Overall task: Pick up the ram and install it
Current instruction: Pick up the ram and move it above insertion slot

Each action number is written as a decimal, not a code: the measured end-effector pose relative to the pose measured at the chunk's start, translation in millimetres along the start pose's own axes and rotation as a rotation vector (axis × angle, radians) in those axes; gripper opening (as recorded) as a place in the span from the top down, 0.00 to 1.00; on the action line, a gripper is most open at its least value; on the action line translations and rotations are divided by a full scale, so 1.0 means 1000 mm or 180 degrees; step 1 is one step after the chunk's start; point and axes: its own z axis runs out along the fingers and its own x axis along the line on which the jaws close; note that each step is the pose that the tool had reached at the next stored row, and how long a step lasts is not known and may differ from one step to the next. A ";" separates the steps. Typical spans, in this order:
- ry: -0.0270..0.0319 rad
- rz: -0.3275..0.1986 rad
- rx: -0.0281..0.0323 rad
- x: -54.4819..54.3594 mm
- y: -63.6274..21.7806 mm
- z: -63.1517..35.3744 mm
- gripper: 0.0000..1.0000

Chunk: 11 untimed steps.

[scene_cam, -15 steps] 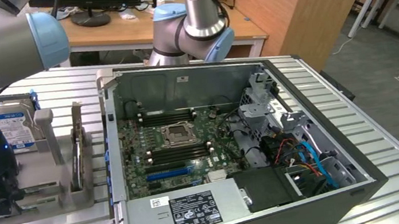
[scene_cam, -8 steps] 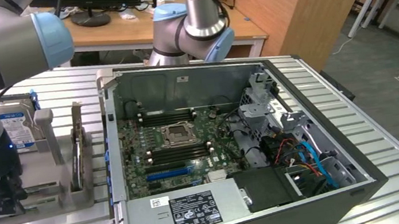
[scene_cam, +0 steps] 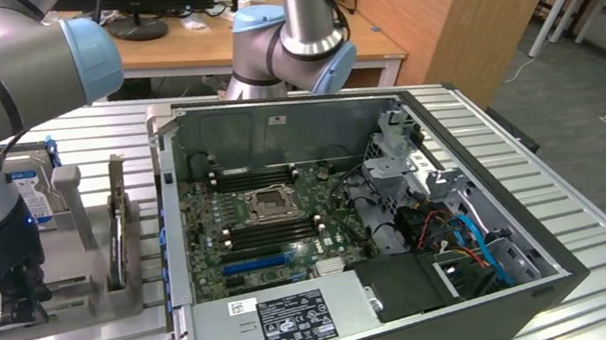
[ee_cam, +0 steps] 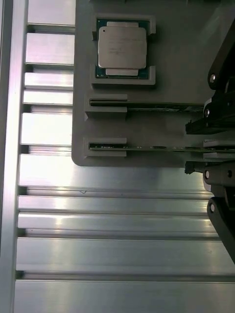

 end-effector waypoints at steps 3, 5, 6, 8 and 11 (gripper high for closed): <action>0.0000 0.0000 0.0000 0.000 -0.0001 -0.0001 0.64; 0.0000 0.0000 0.0000 0.000 -0.0001 0.0000 0.64; 0.0000 0.0000 0.0000 0.000 -0.0001 -0.0001 0.64; 0.0000 0.0000 0.0000 0.000 -0.0001 -0.0001 0.64; 0.0000 0.0000 0.0000 0.000 -0.0001 0.0000 0.73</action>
